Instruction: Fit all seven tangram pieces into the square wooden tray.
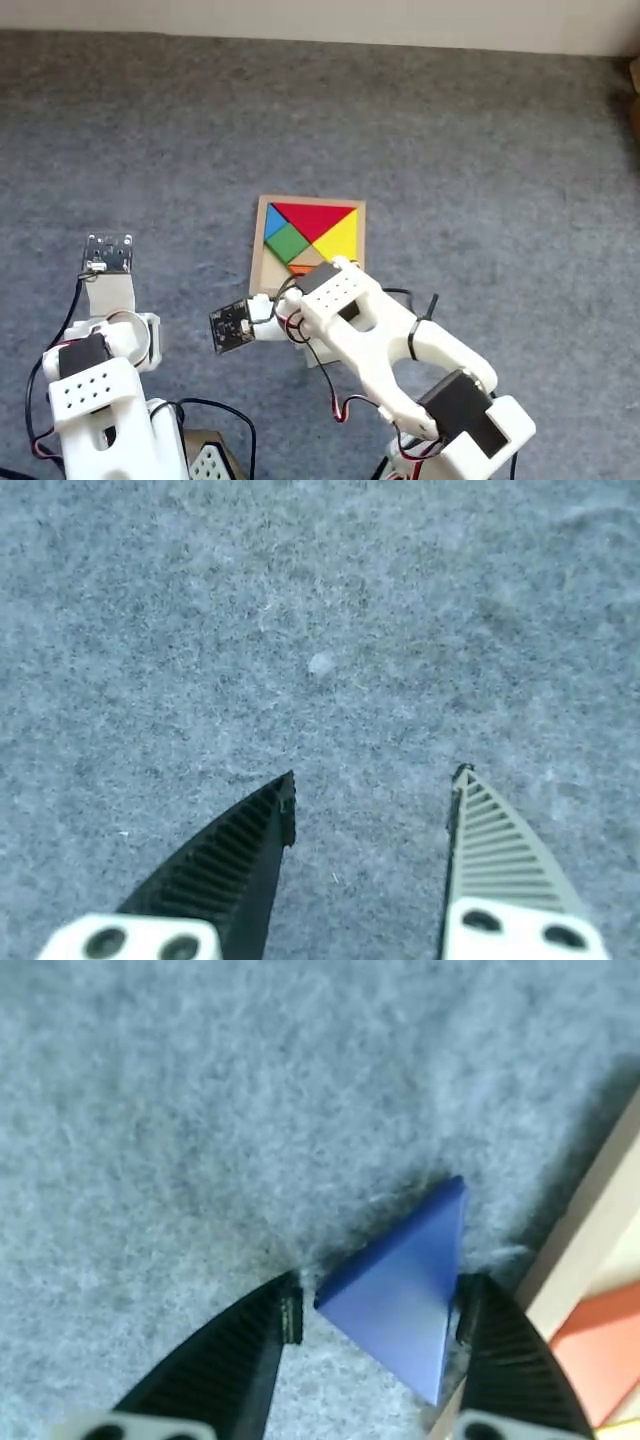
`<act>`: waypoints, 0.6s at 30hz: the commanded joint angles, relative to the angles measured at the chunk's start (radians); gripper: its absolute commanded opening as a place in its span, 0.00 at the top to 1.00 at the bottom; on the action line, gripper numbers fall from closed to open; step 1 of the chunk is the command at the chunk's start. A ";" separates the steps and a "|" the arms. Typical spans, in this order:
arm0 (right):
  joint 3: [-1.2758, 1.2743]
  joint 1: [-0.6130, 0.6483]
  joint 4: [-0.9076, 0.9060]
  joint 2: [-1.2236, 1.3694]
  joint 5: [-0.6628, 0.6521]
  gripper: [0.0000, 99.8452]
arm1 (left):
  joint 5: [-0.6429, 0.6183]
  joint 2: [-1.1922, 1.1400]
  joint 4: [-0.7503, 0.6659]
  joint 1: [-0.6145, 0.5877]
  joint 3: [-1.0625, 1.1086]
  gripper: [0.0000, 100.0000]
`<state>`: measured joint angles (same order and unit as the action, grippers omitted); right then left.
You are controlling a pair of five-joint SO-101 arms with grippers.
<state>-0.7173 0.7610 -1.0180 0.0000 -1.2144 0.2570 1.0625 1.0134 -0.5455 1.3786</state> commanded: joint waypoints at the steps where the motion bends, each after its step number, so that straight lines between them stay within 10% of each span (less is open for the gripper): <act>1: -0.038 -0.028 0.001 0.007 -0.012 0.80 | -0.008 0.015 -0.014 -0.004 -0.004 0.76; 18: 0.111 -0.024 -0.180 -0.180 0.207 0.93 | -0.008 0.015 -0.014 -0.004 -0.004 0.76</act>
<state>-0.6774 0.7549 -1.1546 -0.0829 -1.0902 0.2570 1.0625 1.0119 -0.5455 1.3786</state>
